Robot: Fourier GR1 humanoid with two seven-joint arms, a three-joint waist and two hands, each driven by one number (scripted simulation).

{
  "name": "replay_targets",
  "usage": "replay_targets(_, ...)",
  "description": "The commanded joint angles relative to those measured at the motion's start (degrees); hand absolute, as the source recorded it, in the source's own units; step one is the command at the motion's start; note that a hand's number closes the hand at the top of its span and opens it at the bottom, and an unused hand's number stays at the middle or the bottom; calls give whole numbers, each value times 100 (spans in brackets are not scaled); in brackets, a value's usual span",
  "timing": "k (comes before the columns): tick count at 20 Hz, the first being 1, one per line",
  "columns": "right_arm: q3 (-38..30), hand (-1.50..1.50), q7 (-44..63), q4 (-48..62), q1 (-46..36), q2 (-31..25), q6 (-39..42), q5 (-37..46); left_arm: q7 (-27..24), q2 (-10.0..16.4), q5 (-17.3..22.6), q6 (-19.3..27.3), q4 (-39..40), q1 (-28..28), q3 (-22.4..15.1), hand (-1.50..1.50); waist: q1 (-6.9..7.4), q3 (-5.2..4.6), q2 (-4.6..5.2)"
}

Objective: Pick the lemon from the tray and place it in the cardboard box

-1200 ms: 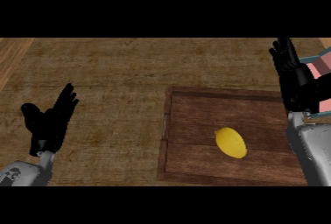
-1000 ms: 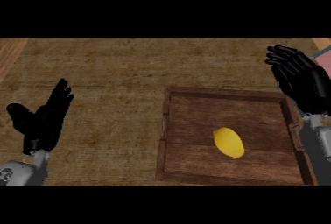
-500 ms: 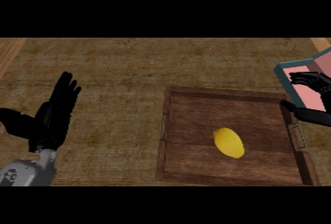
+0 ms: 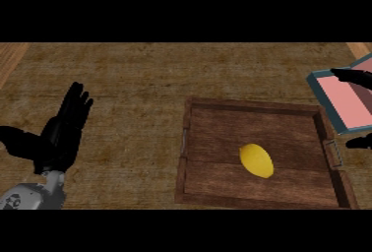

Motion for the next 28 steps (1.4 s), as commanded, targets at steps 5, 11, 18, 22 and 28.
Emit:
replay_targets(5,354,-150,1876,-885,-776,-281,1623,-534,181,114,40,-179,6,11,311,0,-40,-2,-6)
replay_targets(11,138,-150,3166,-2225,-321,134,1705,-1489,208,-107,-97,-216,-241,247,382,0,-91,2,-19)
replay_targets(18,158,-150,4095,-3099,40,650,1398,-1175,158,-529,-497,-266,-10,103,396,0,-90,4,-3)
replay_targets(22,21,-150,4314,-3196,345,825,1510,-1048,61,-673,-713,-381,35,221,398,0,-78,6,1)
replay_targets(28,246,-150,4245,-2762,46,1542,1685,-377,463,-760,-842,-498,-309,208,629,0,-41,8,9)
